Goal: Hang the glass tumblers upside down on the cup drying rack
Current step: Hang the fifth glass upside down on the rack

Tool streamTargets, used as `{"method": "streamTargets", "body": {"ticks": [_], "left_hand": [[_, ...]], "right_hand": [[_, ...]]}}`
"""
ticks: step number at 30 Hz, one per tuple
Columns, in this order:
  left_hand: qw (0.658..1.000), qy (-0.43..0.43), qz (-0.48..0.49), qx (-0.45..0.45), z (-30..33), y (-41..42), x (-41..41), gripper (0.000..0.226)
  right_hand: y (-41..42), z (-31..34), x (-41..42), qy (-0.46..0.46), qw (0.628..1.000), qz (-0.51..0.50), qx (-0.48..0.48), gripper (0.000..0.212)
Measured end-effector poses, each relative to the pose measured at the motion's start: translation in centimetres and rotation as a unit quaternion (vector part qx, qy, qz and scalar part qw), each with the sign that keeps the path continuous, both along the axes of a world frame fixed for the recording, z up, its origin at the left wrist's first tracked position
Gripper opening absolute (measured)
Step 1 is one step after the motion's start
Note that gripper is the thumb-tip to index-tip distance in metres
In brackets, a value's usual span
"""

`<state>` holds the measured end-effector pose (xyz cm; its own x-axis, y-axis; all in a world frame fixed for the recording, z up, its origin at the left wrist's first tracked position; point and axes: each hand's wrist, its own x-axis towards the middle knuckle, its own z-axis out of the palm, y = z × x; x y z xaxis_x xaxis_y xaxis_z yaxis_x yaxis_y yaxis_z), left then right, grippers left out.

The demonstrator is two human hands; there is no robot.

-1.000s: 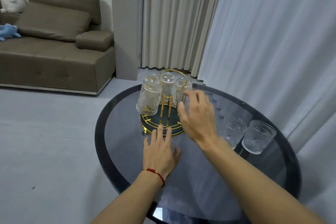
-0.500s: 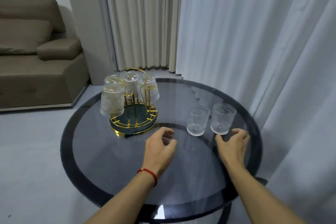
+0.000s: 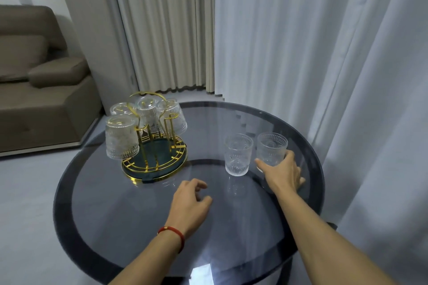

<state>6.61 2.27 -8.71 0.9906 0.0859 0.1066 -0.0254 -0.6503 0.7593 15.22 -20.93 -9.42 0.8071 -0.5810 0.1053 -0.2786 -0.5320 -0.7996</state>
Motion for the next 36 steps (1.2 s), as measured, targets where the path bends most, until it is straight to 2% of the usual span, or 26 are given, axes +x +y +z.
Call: {"method": "streamTargets", "body": {"ticks": [3, 7, 9, 11, 13, 14, 16, 18, 20, 23, 25, 27, 28, 30, 31, 33, 34, 36], "left_hand": [[1.0, 0.005, 0.004, -0.022, 0.2, 0.1, -0.2, 0.023], [0.993, -0.031, 0.031, -0.107, 0.9, 0.0, -0.9, 0.018], [0.981, -0.05, 0.04, -0.181, 1.8, -0.1, -1.1, 0.015], [0.947, -0.04, 0.016, -0.32, 3.1, -0.2, -1.4, 0.01], [0.884, -0.002, -0.033, -0.466, 4.4, 0.0, -1.7, 0.038], [0.859, 0.016, -0.053, -0.51, 4.6, 0.3, -1.8, 0.053], [0.848, 0.027, -0.058, -0.526, 5.1, 0.8, -2.1, 0.072], [0.857, 0.02, -0.02, -0.514, 5.2, 1.7, -2.3, 0.074], [0.834, 0.015, -0.001, -0.551, 5.1, 2.9, -2.1, 0.062], [0.786, 0.037, -0.032, -0.616, 4.8, 4.5, -1.7, 0.051], [0.783, 0.043, -0.049, -0.618, 4.6, 5.2, -1.3, 0.052], [0.801, 0.027, -0.045, -0.596, 4.3, 5.5, -0.9, 0.049], [0.824, 0.013, -0.025, -0.566, 4.2, 5.6, -0.7, 0.045], [0.891, -0.022, 0.054, -0.451, 3.8, 6.0, -0.3, 0.034], [0.926, -0.053, 0.098, -0.36, 3.2, 6.4, -0.1, 0.029], [0.983, -0.09, 0.12, -0.105, 1.5, 7.2, 0.4, 0.029], [0.991, -0.082, 0.102, 0.008, 0.5, 7.5, 0.6, 0.043], [0.987, -0.055, 0.064, 0.133, -1.1, 7.7, 0.8, 0.069]], "right_hand": [[0.1, 0.6, -1.6, -0.055, 0.996, -0.021, 0.06, 0.078], [0.9, 2.7, -4.1, -0.154, 0.981, -0.025, 0.118, 0.074], [1.6, 4.1, -5.3, -0.211, 0.972, 0.028, 0.095, 0.07], [2.6, 5.4, -6.6, -0.226, 0.966, 0.118, 0.035, 0.071], [4.2, 6.2, -8.0, -0.213, 0.951, 0.224, -0.03, 0.077], [5.2, 6.3, -8.6, -0.206, 0.937, 0.276, -0.059, 0.08], [7.0, 6.2, -9.6, -0.192, 0.909, 0.357, -0.101, 0.084], [8.5, 6.2, -10.1, -0.165, 0.897, 0.395, -0.114, 0.088], [9.6, 6.4, -10.4, -0.122, 0.9, 0.412, -0.075, 0.087], [11.4, 6.5, -10.4, -0.065, 0.899, 0.421, 0.102, 0.068], [12.3, 6.4, -10.0, -0.055, 0.894, 0.404, 0.184, 0.065], [12.7, 6.5, -9.4, -0.068, 0.898, 0.379, 0.211, 0.055], [12.8, 6.8, -9.1, -0.081, 0.906, 0.359, 0.208, 0.05], [13.0, 7.8, -8.2, -0.117, 0.924, 0.314, 0.184, 0.053], [12.9, 8.5, -7.8, -0.139, 0.93, 0.294, 0.173, 0.055], [12.9, 10.1, -6.7, -0.176, 0.935, 0.263, 0.161, 0.056], [13.0, 11.0, -6.1, -0.187, 0.936, 0.252, 0.159, 0.057], [13.7, 12.9, -5.0, -0.203, 0.938, 0.236, 0.151, 0.055]]}}
